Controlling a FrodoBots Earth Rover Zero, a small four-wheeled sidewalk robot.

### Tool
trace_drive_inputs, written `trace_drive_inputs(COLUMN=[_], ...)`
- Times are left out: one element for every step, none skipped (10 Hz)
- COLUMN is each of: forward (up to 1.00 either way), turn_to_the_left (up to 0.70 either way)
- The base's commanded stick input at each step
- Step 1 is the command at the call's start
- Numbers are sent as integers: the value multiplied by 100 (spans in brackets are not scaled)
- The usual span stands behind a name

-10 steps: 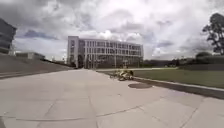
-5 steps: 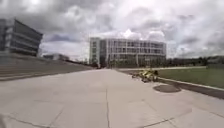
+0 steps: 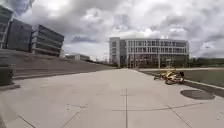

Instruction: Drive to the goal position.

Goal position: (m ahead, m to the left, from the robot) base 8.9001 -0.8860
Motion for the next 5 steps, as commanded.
trace_drive_inputs(forward=[70,70,70,70,70], turn_to_the_left=[0,0,0,0,0])
